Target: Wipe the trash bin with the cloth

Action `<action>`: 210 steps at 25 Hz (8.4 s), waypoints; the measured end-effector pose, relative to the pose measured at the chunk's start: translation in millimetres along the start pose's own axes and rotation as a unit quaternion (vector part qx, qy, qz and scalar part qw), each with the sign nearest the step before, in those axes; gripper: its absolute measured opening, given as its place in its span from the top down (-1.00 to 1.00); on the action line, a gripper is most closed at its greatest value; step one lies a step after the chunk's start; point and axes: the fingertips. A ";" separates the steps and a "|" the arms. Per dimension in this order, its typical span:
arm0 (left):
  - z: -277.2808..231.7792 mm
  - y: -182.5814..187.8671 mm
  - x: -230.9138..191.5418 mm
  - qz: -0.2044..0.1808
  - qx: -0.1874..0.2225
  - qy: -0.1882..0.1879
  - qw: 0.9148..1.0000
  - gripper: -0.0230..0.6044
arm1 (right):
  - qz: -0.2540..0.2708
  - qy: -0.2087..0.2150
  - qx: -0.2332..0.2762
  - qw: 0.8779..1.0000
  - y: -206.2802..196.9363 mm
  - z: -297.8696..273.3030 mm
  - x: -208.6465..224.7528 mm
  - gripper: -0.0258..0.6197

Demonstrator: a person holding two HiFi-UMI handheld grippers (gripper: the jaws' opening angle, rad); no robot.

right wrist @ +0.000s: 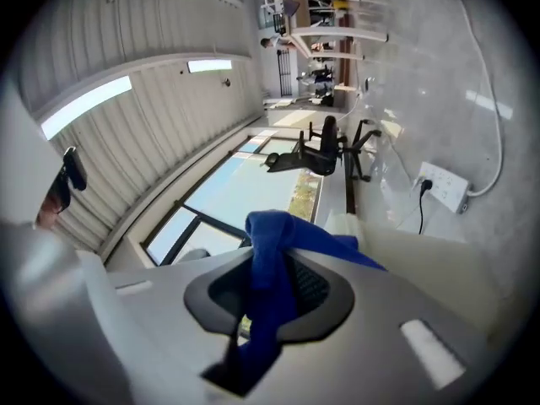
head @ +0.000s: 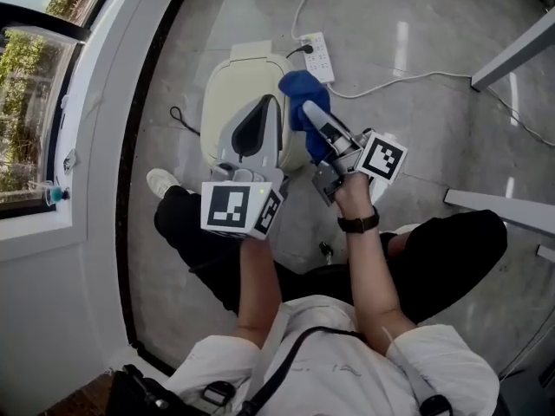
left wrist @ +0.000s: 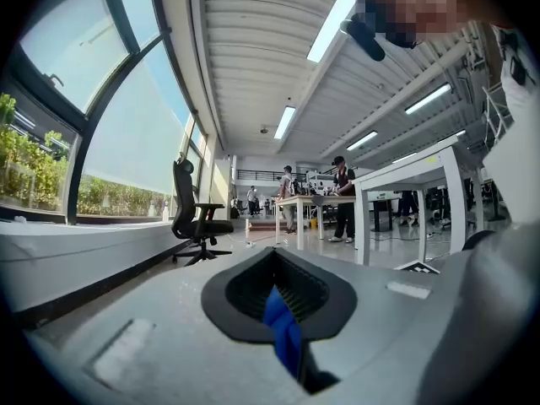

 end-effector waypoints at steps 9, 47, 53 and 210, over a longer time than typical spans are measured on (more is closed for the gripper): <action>3.8 -22.1 -13.1 0.000 -0.026 0.011 1.000 0.94 | -0.104 -0.218 0.053 0.969 -32.2 56.0 220.0 0.73; 6.3 -30.6 -14.1 -0.008 -0.042 -0.015 0.999 0.94 | -0.058 -0.239 -0.067 0.967 39.2 -21.7 302.5 0.72; 11.8 -38.7 -26.6 -0.008 -0.047 -0.025 0.999 0.94 | -0.066 -0.413 -0.080 0.905 2.4 47.0 424.6 0.72; 521.5 0.4 -135.0 0.011 0.118 -0.150 0.982 0.94 | 0.597 -0.278 0.183 0.730 -512.8 61.2 -197.6 0.73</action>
Point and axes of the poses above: the fingertips, and each gripper's own axes: z backward along the fingers, x to its right, y out of its top, and after that the axes turned 11 degrees about -z, right-handed
